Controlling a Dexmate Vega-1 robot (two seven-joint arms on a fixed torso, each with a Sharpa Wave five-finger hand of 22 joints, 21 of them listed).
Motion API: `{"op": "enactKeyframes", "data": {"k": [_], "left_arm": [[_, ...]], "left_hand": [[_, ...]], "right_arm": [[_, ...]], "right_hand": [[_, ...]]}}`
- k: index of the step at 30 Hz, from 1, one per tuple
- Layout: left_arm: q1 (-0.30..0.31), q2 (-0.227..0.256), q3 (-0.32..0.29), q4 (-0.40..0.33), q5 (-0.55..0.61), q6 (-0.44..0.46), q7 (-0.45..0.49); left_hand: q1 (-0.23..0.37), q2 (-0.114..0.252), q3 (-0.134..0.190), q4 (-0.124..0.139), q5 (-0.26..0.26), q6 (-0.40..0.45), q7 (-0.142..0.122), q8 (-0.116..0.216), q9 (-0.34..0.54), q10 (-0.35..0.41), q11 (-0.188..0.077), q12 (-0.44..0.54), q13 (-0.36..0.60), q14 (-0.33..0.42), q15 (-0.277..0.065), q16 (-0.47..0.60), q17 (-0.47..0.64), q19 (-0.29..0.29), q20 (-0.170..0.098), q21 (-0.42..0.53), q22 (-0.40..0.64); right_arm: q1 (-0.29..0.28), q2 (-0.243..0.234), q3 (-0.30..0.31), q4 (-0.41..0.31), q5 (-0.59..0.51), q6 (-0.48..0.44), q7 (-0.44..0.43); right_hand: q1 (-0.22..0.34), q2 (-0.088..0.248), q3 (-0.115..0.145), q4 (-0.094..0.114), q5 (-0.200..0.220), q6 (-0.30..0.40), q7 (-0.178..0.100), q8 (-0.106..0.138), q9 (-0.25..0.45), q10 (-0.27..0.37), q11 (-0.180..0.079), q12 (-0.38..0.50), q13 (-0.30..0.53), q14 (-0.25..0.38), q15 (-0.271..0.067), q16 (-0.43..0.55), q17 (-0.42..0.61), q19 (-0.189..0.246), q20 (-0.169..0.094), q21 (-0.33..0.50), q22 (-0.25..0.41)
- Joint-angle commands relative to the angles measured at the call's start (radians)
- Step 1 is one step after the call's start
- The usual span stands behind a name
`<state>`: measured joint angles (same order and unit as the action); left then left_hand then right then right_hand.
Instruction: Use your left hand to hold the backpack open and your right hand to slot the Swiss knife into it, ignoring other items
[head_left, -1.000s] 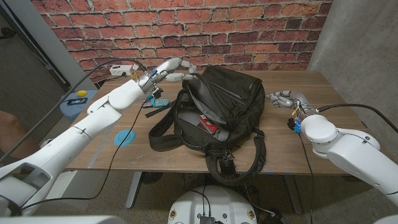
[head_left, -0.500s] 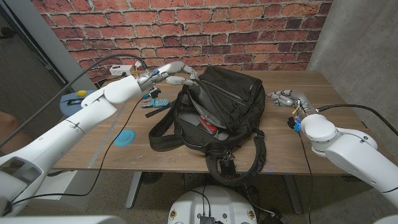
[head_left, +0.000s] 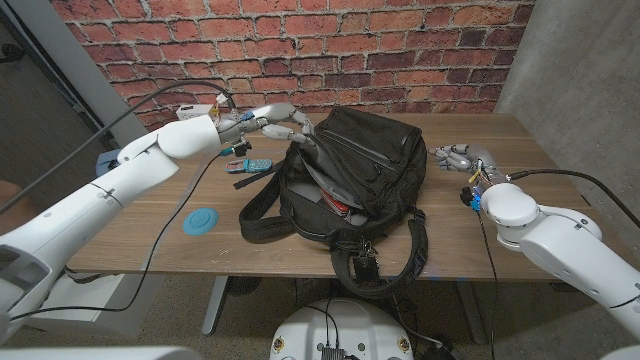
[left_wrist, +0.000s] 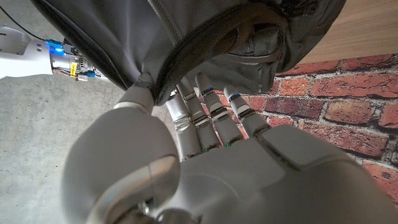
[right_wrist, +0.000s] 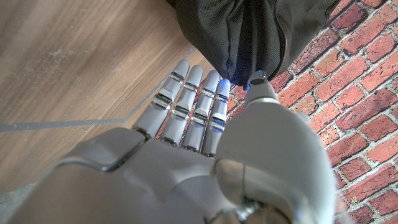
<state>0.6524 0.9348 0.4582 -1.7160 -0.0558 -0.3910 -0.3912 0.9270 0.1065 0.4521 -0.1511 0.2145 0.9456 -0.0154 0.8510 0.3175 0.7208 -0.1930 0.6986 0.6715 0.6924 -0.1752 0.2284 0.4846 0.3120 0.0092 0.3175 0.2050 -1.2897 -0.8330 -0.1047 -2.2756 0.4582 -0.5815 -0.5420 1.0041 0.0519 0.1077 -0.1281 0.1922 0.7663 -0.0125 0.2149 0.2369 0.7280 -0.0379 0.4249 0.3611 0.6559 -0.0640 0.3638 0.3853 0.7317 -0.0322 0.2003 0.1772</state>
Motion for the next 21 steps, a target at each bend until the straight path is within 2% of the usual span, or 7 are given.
{"op": "enactKeyframes", "data": {"k": [1, 5, 14, 21], "left_arm": [[-0.046, 0.033, 0.009, 0.001, -0.018, 0.02, -0.096], [-0.071, 0.043, 0.02, 0.001, -0.022, 0.026, -0.144], [-0.097, 0.064, 0.034, -0.015, -0.017, 0.042, -0.213], [-0.093, 0.073, 0.033, -0.028, -0.026, 0.058, -0.231]], "left_hand": [[0.0, 0.015, 0.005, 0.006, -0.005, -0.006, -0.003, 0.006, 0.006, -0.001, -0.003, -0.004, -0.002, -0.003, 0.002, -0.006, 0.004, -0.006, -0.003, -0.002, 0.001], [-0.006, 0.02, 0.006, 0.01, -0.007, -0.013, -0.003, 0.007, 0.009, -0.009, 0.0, -0.008, -0.002, -0.01, 0.004, -0.009, 0.003, -0.011, -0.001, -0.003, 0.001], [-0.012, 0.027, 0.008, 0.013, -0.009, -0.033, -0.008, 0.011, 0.02, -0.024, -0.002, -0.014, 0.0, -0.021, 0.008, -0.016, 0.002, -0.021, 0.0, -0.006, 0.0], [-0.017, 0.029, 0.009, 0.014, -0.011, -0.038, -0.009, 0.014, 0.023, -0.024, -0.003, -0.015, -0.001, -0.022, 0.008, -0.018, -0.001, -0.023, -0.002, -0.006, 0.0]], "right_arm": [[0.029, 0.029, -0.017, 0.023, 0.013, 0.042, -0.006], [0.029, 0.043, -0.012, 0.034, 0.025, 0.075, 0.0], [-0.006, 0.062, 0.011, 0.113, 0.042, 0.265, 0.073], [-0.035, 0.044, 0.043, 0.181, 0.052, 0.395, 0.16]], "right_hand": [[0.002, 0.005, -0.002, -0.003, -0.003, -0.004, 0.0, 0.002, 0.003, -0.005, 0.005, -0.004, 0.004, -0.009, -0.077, 0.002, 0.001, -0.002, -0.006, 0.008, 0.002], [0.001, 0.007, -0.002, -0.003, -0.003, -0.007, 0.0, 0.001, 0.003, -0.008, 0.007, -0.006, 0.003, -0.013, -0.074, 0.001, 0.002, -0.006, -0.004, 0.006, 0.002], [-0.001, 0.006, -0.004, -0.005, -0.005, -0.037, -0.001, -0.009, 0.002, -0.046, 0.009, -0.027, 0.0, -0.054, -0.066, -0.016, 0.0, -0.033, -0.005, -0.002, 0.002], [-0.002, 0.015, -0.001, -0.005, -0.008, -0.103, -0.005, -0.024, 0.002, -0.113, 0.015, -0.065, -0.008, -0.113, -0.052, -0.041, -0.005, -0.075, -0.009, -0.011, 0.002]]}}
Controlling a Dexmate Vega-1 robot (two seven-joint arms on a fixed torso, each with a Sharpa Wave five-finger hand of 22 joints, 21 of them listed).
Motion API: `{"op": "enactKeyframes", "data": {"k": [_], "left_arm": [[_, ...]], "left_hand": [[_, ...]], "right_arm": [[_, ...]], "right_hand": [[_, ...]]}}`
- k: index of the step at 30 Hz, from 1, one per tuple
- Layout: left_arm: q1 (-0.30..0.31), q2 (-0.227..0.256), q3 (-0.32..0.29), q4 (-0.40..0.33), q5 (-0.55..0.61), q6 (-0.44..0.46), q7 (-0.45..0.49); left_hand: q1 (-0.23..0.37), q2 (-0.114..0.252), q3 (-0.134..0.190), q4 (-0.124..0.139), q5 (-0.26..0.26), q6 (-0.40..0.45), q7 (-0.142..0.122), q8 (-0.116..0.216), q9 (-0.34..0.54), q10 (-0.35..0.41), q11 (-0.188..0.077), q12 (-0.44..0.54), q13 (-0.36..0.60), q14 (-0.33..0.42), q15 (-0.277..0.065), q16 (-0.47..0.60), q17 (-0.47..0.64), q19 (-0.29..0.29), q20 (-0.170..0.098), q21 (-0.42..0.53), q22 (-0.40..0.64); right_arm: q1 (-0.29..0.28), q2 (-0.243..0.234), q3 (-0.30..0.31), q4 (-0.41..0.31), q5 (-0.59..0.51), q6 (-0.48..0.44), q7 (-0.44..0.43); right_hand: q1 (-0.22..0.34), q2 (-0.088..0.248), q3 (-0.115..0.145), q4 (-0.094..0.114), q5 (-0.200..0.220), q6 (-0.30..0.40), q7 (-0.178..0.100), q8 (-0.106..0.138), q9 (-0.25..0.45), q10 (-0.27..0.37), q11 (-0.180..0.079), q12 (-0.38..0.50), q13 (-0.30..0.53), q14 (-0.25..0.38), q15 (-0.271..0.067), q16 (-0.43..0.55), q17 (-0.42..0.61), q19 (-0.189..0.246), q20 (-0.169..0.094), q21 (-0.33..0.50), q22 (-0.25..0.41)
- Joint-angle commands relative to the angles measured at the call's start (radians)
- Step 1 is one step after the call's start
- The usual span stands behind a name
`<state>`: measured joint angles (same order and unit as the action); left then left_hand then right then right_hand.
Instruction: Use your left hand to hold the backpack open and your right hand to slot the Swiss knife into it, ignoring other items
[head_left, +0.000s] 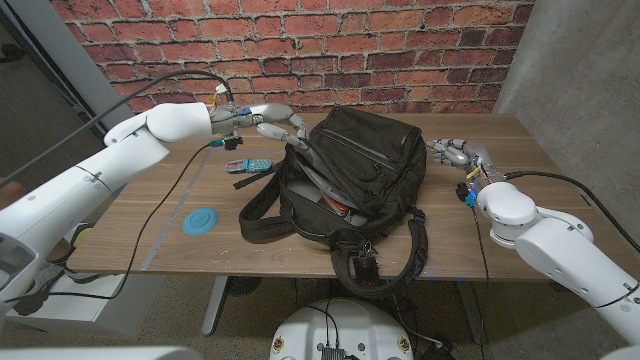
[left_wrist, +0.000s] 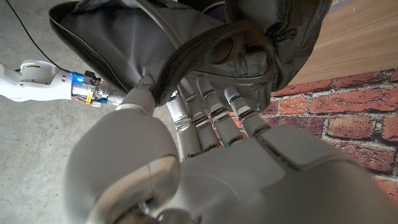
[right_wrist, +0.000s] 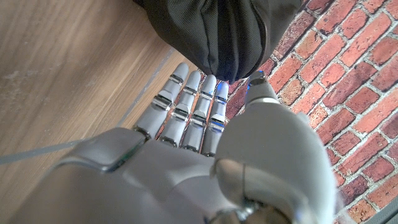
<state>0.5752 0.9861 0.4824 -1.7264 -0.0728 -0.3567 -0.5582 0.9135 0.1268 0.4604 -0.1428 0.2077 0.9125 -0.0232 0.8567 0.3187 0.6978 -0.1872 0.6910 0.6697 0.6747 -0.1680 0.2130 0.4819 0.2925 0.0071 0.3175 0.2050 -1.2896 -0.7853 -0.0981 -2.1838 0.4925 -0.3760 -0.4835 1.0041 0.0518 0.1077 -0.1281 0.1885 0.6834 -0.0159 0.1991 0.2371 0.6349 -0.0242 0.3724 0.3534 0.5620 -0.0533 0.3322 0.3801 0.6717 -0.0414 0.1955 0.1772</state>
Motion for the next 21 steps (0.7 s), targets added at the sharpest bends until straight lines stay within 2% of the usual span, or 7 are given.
{"op": "enactKeyframes", "data": {"k": [1, 8, 12, 14, 15, 17, 21], "left_arm": [[-0.018, 0.022, 0.01, -0.019, -0.01, 0.028, -0.07], [-0.049, 0.007, 0.031, -0.008, -0.007, 0.036, -0.111], [-0.058, -0.001, 0.042, -0.003, -0.009, 0.043, -0.128], [-0.062, -0.002, 0.047, -0.002, -0.011, 0.049, -0.138], [-0.064, -0.003, 0.05, -0.002, -0.011, 0.052, -0.143], [-0.069, -0.004, 0.055, 0.001, -0.011, 0.057, -0.153], [-0.076, -0.013, 0.062, 0.013, -0.022, 0.065, -0.167]], "left_hand": [[-0.003, 0.009, 0.001, 0.005, -0.004, -0.005, -0.003, 0.009, 0.022, -0.001, -0.008, -0.008, 0.001, -0.004, 0.001, -0.003, 0.001, -0.003, 0.0, -0.007, 0.0], [-0.006, 0.01, 0.002, 0.005, -0.005, -0.007, -0.004, 0.011, 0.022, -0.001, -0.008, -0.009, -0.001, -0.004, 0.002, -0.004, 0.0, -0.004, 0.001, -0.006, 0.0], [-0.007, 0.01, 0.002, 0.004, -0.006, -0.011, -0.004, 0.011, 0.022, -0.002, -0.008, -0.01, -0.002, -0.004, 0.002, -0.003, 0.0, -0.004, 0.002, -0.006, 0.0], [-0.008, 0.01, 0.002, 0.004, -0.006, -0.01, -0.003, 0.011, 0.02, -0.002, -0.008, -0.01, -0.001, -0.005, 0.001, -0.003, 0.0, -0.004, 0.001, -0.006, 0.0], [-0.008, 0.01, 0.002, 0.003, -0.006, -0.01, -0.003, 0.011, 0.019, -0.002, -0.008, -0.01, -0.001, -0.004, 0.001, -0.003, -0.001, -0.004, 0.001, -0.006, 0.0], [-0.008, 0.01, 0.002, 0.003, -0.006, -0.01, -0.002, 0.012, 0.019, -0.002, -0.006, -0.011, -0.002, -0.004, 0.001, -0.004, -0.001, -0.004, 0.001, -0.006, 0.0], [-0.01, 0.011, 0.003, 0.003, -0.006, -0.011, -0.002, 0.012, 0.018, -0.003, -0.007, -0.011, -0.002, -0.004, 0.002, -0.004, -0.002, -0.004, 0.003, -0.006, 0.0]], "right_arm": [[-0.039, -0.001, 0.041, 0.099, 0.02, 0.21, 0.109], [-0.042, 0.014, 0.056, 0.176, 0.01, 0.324, 0.144], [-0.031, 0.038, 0.054, 0.231, 0.01, 0.4, 0.166], [-0.024, 0.059, 0.053, 0.26, 0.023, 0.438, 0.176], [-0.02, 0.063, 0.052, 0.273, 0.022, 0.453, 0.18], [-0.011, 0.072, 0.048, 0.292, 0.024, 0.469, 0.182], [0.011, 0.114, 0.039, 0.344, 0.059, 0.527, 0.2]], "right_hand": [[-0.003, 0.015, -0.001, -0.004, -0.004, -0.021, -0.001, -0.008, 0.002, -0.022, 0.001, -0.013, 0.0, -0.022, -0.063, -0.01, 0.0, -0.016, 0.0, -0.006, 0.001], [-0.013, 0.018, -0.003, 0.001, -0.005, -0.029, -0.002, -0.007, 0.002, -0.026, -0.002, -0.018, -0.002, -0.028, -0.063, -0.012, 0.0, -0.02, -0.001, -0.005, 0.001], [-0.041, 0.035, -0.006, 0.02, -0.007, -0.035, -0.005, -0.005, 0.002, -0.029, 0.0, -0.022, -0.001, -0.032, -0.064, -0.012, 0.002, -0.022, -0.005, -0.003, 0.001], [-0.072, 0.05, -0.01, 0.039, -0.009, -0.038, -0.005, -0.002, 0.002, -0.03, 0.0, -0.024, -0.001, -0.033, -0.066, -0.014, 0.001, -0.023, -0.006, -0.001, 0.002], [-0.111, 0.073, -0.013, 0.064, -0.008, -0.04, -0.006, 0.001, 0.002, -0.032, 0.0, -0.029, -0.001, -0.035, -0.066, -0.019, -0.002, -0.027, -0.009, 0.001, 0.002], [-0.118, 0.074, -0.014, 0.067, -0.008, -0.04, -0.006, 0.002, 0.002, -0.032, 0.001, -0.029, -0.001, -0.033, -0.066, -0.02, -0.003, -0.027, -0.009, 0.001, 0.002], [-0.183, 0.111, -0.016, 0.109, -0.005, -0.047, -0.005, 0.006, 0.002, -0.036, 0.008, -0.036, 0.001, -0.042, -0.06, -0.032, -0.008, -0.034, -0.015, 0.003, 0.002]]}}
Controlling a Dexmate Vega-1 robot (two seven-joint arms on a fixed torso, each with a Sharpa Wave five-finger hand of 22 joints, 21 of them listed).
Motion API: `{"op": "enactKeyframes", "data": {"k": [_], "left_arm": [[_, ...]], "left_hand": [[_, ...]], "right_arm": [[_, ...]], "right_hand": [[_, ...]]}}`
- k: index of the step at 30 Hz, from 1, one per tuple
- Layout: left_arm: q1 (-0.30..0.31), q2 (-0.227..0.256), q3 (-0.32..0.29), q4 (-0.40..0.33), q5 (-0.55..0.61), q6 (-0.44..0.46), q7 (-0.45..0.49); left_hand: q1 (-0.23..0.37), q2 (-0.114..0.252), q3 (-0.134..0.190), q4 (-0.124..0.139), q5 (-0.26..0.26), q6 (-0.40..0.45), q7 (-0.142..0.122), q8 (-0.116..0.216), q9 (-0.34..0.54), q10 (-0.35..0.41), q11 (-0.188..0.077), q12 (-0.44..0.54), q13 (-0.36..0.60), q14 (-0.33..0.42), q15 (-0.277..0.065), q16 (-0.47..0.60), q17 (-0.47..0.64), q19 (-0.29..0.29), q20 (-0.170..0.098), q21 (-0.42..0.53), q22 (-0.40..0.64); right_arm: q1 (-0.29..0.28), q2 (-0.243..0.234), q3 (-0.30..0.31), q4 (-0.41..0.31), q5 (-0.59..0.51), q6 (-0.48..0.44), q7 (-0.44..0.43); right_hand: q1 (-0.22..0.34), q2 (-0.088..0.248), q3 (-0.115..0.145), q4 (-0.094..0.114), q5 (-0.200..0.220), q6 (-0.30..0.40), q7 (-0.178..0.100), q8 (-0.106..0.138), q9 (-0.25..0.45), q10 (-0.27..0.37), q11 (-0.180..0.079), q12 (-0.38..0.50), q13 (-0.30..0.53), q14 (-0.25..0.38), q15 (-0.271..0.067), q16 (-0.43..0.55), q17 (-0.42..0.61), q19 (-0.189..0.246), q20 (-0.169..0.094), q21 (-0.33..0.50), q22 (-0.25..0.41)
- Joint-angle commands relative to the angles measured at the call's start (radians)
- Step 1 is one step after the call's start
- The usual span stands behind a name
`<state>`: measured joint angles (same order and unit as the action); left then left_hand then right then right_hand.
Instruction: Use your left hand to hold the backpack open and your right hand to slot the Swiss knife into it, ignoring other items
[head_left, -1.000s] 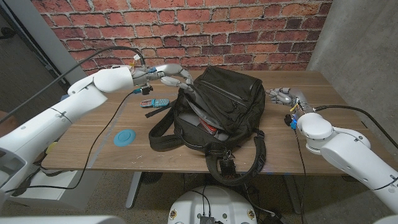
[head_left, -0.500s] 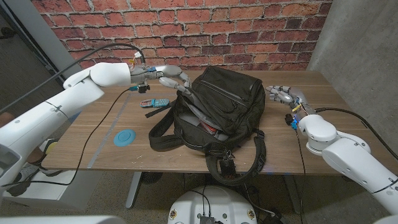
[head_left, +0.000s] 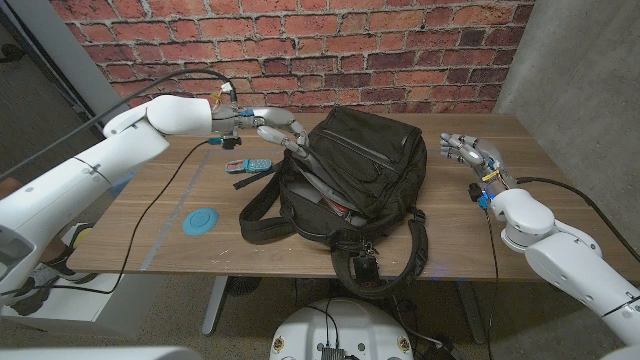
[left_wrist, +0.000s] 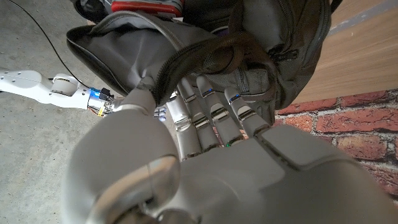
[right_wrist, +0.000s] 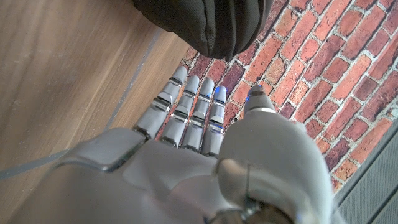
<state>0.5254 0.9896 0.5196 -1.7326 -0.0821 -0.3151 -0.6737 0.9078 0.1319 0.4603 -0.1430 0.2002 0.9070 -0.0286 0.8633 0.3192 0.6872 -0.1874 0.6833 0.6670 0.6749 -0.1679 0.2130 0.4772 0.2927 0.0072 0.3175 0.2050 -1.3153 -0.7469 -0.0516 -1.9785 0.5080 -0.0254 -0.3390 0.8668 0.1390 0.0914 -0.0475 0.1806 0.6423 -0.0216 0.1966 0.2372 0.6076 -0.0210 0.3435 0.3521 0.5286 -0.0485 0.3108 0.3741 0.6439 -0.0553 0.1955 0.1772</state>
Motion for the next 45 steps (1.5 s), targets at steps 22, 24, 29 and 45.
{"op": "enactKeyframes", "data": {"k": [22, 24, 29, 45], "left_arm": [[-0.046, -0.012, 0.038, 0.034, -0.025, 0.048, -0.092], [-0.047, -0.01, 0.038, 0.033, -0.025, 0.05, -0.094], [-0.048, -0.006, 0.044, 0.03, -0.026, 0.062, -0.108], [-0.024, 0.048, 0.027, -0.057, -0.028, 0.147, -0.121]], "left_hand": [[-0.048, -0.006, -0.007, 0.015, 0.0, -0.037, -0.018, -0.013, -0.012, -0.045, 0.024, -0.038, -0.025, -0.038, 0.025, -0.016, -0.005, -0.023, 0.007, -0.012, 0.0], [-0.056, -0.007, -0.009, 0.017, 0.0, -0.054, -0.02, -0.022, -0.018, -0.055, 0.025, -0.044, -0.028, -0.049, 0.031, -0.019, -0.007, -0.029, 0.009, -0.014, 0.0], [-0.076, -0.01, -0.011, 0.02, -0.001, -0.118, -0.012, -0.058, -0.037, -0.09, 0.03, -0.062, -0.039, -0.08, 0.04, -0.023, -0.011, -0.044, 0.011, -0.02, 0.0], [-0.131, -0.022, -0.007, 0.01, -0.006, -0.36, -0.055, -0.237, -0.113, -0.301, 0.088, -0.166, -0.102, -0.283, 0.105, -0.04, -0.059, -0.125, 0.037, -0.051, 0.002]], "right_arm": [[0.095, 0.092, -0.056, 0.225, 0.079, 0.209, 0.063], [0.096, 0.092, -0.057, 0.227, 0.081, 0.208, 0.061], [0.095, 0.086, -0.06, 0.227, 0.092, 0.202, 0.062], [0.104, 0.087, -0.076, 0.25, 0.108, 0.211, 0.071]], "right_hand": [[-0.109, 0.042, 0.012, 0.069, 0.012, -0.019, 0.005, 0.01, 0.0, -0.021, 0.013, -0.03, -0.005, -0.021, -0.056, -0.032, -0.017, -0.008, -0.008, 0.008, 0.004], [-0.111, 0.04, 0.013, 0.07, 0.013, -0.02, 0.007, 0.01, -0.001, -0.022, 0.015, -0.032, -0.006, -0.022, -0.054, -0.034, -0.019, -0.008, -0.007, 0.008, 0.004], [-0.115, 0.039, 0.016, 0.07, 0.014, -0.023, 0.007, 0.01, -0.001, -0.023, 0.015, -0.035, -0.007, -0.025, -0.05, -0.038, -0.023, -0.01, -0.005, 0.008, 0.004], [-0.109, 0.028, 0.026, 0.059, 0.016, -0.029, 0.01, 0.011, -0.003, -0.024, 0.017, -0.043, -0.01, -0.025, -0.047, -0.049, -0.036, -0.007, 0.006, 0.011, 0.003]]}}
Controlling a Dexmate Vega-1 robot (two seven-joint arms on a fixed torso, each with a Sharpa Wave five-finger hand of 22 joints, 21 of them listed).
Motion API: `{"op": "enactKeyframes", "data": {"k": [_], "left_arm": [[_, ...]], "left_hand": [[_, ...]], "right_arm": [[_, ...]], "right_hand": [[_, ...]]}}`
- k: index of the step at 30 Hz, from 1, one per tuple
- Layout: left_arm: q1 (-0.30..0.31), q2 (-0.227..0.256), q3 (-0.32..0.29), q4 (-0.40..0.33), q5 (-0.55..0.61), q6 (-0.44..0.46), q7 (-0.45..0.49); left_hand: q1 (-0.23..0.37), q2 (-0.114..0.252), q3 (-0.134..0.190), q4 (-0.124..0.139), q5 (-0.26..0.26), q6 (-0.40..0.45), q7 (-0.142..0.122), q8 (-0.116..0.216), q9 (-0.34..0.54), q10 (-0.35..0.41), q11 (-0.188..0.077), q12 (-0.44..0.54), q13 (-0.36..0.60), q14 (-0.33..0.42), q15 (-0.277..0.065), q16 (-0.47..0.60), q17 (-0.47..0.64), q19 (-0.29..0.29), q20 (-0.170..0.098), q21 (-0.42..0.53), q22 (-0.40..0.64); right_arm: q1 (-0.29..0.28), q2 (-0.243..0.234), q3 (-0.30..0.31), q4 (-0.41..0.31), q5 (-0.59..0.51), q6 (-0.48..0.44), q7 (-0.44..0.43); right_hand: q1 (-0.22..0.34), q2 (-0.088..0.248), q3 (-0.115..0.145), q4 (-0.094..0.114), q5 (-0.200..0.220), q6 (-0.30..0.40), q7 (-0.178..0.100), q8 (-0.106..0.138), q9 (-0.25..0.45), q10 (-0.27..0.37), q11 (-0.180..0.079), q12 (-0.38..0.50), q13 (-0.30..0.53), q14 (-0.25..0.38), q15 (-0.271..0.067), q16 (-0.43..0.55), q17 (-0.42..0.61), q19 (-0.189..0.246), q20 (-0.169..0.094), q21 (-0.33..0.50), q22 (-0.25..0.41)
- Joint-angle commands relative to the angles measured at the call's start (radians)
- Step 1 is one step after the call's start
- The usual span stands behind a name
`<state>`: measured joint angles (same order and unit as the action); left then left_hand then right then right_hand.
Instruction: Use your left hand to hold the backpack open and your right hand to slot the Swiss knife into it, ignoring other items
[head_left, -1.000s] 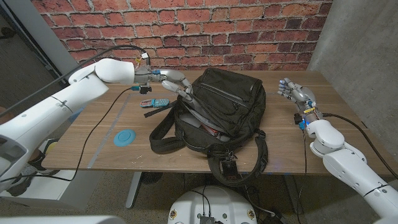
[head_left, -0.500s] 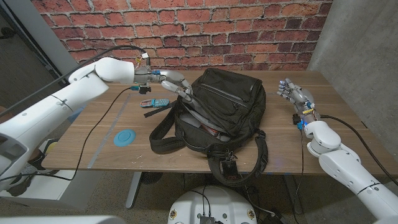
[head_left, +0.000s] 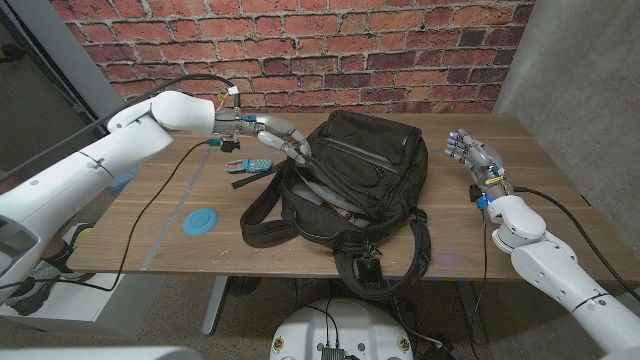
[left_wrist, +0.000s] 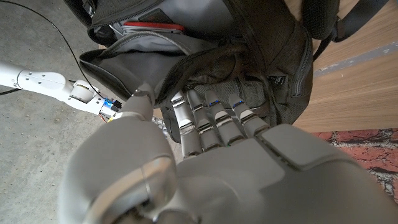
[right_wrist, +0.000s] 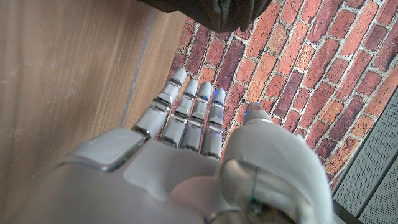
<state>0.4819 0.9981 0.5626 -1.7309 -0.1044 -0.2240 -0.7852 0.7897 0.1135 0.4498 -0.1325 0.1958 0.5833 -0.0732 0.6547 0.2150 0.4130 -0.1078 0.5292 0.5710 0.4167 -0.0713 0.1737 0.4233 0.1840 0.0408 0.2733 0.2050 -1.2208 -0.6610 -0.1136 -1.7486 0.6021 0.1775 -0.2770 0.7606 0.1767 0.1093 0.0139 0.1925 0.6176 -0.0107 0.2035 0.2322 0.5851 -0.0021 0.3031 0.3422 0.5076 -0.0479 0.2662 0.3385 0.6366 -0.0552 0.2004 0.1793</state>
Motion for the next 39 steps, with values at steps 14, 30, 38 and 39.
{"op": "enactKeyframes", "data": {"k": [14, 30, 38, 39], "left_arm": [[0.056, 0.093, -0.054, -0.133, -0.022, 0.107, 0.005], [0.133, 0.155, -0.125, -0.209, -0.051, 0.102, 0.076], [0.145, 0.173, -0.142, -0.231, -0.066, 0.118, 0.077], [0.147, 0.174, -0.143, -0.233, -0.068, 0.12, 0.077]], "left_hand": [[-0.098, -0.036, -0.043, 0.017, -0.02, -0.176, -0.011, -0.142, -0.022, -0.165, 0.037, -0.058, -0.022, -0.157, 0.051, 0.001, -0.033, -0.066, 0.017, -0.024, 0.003], [-0.183, -0.068, -0.089, 0.036, -0.017, -0.262, 0.022, -0.229, -0.022, -0.291, 0.069, -0.109, -0.048, -0.269, 0.089, 0.001, -0.069, -0.085, 0.023, -0.03, 0.003], [-0.222, -0.08, -0.113, 0.044, -0.008, -0.309, 0.027, -0.275, -0.021, -0.358, 0.097, -0.15, -0.069, -0.337, 0.114, 0.002, -0.098, -0.098, 0.032, -0.035, 0.002], [-0.227, -0.081, -0.116, 0.044, -0.007, -0.313, 0.027, -0.28, -0.021, -0.364, 0.101, -0.156, -0.073, -0.346, 0.119, 0.002, -0.103, -0.101, 0.033, -0.036, 0.001]], "right_arm": [[0.014, -0.005, -0.027, 0.024, 0.018, 0.007, 0.012], [0.007, -0.017, -0.027, 0.014, 0.027, 0.0, 0.014], [0.008, -0.022, -0.026, 0.013, 0.033, -0.009, 0.015], [0.009, -0.022, -0.027, 0.013, 0.033, -0.011, 0.014]], "right_hand": [[-0.004, -0.015, 0.015, -0.008, 0.005, -0.009, 0.006, 0.004, 0.0, -0.003, 0.003, -0.008, 0.0, -0.006, -0.042, -0.013, -0.01, 0.005, 0.013, 0.008, 0.001], [-0.008, -0.016, 0.021, -0.011, 0.005, -0.01, 0.007, 0.006, -0.001, -0.004, 0.007, -0.012, 0.001, -0.006, -0.04, -0.019, -0.017, 0.007, 0.016, 0.009, 0.001], [-0.009, -0.016, 0.023, -0.013, 0.005, -0.01, 0.006, 0.007, -0.002, -0.004, 0.006, -0.013, 0.002, -0.006, -0.039, -0.02, -0.019, 0.009, 0.017, 0.01, 0.001], [-0.009, -0.016, 0.024, -0.013, 0.005, -0.01, 0.006, 0.007, -0.002, -0.004, 0.006, -0.014, 0.002, -0.006, -0.039, -0.02, -0.019, 0.01, 0.017, 0.01, 0.001]]}}
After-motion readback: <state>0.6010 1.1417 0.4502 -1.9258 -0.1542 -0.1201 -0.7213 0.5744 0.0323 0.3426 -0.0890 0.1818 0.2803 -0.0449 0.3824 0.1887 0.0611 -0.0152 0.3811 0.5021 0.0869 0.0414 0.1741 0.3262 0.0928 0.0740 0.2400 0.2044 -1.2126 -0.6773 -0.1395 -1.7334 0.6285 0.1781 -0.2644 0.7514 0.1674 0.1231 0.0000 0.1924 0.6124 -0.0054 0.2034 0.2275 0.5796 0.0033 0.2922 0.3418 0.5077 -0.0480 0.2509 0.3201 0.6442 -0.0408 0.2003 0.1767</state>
